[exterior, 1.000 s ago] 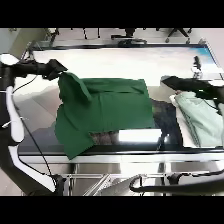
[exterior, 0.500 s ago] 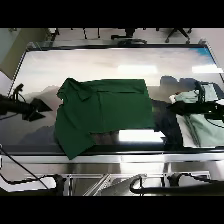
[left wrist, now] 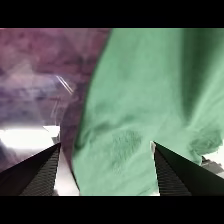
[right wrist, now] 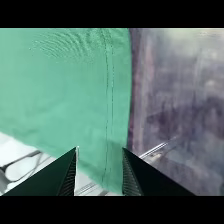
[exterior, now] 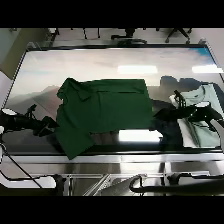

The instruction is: Fold the shirts.

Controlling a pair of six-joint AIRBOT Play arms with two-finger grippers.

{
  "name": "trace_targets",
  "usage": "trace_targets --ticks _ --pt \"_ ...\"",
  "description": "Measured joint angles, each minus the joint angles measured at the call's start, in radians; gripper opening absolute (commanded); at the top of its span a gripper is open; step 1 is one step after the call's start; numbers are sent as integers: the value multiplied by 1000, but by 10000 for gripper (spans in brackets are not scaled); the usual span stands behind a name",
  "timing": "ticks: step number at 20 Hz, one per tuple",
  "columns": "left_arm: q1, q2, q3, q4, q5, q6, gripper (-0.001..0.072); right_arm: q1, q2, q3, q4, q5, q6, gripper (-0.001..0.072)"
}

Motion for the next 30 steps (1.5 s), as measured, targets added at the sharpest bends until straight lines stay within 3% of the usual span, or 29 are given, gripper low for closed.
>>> trace_targets --ticks 5,6,7,16,18,19,20,26,30 --pt "-53 -64 62 -8 -29 2 577 18 -12 -2 2 -34 -2 325" --pt "-70 -72 67 -15 -23 3 227 18 -13 -2 2 -38 -2 346" --pt "-85 -80 69 -12 -4 6 29 15 -13 -2 3 -41 -2 427" --pt "-131 -90 145 -23 -35 18 15 36 -62 -1 13 -32 15 429" --pt "-132 -90 164 -24 -50 18 15 75 -88 -1 18 -32 21 238" --pt "-132 -89 174 -31 -58 18 15 95 -98 -2 20 -31 26 212" --pt "-132 -84 183 -43 -67 21 14 113 -102 -2 21 -34 27 37" --pt "-117 95 205 -258 -121 96 13 114 44 103 137 8 -3 14" --pt "-30 350 237 -594 -144 158 13 35 266 318 274 57 -11 14"
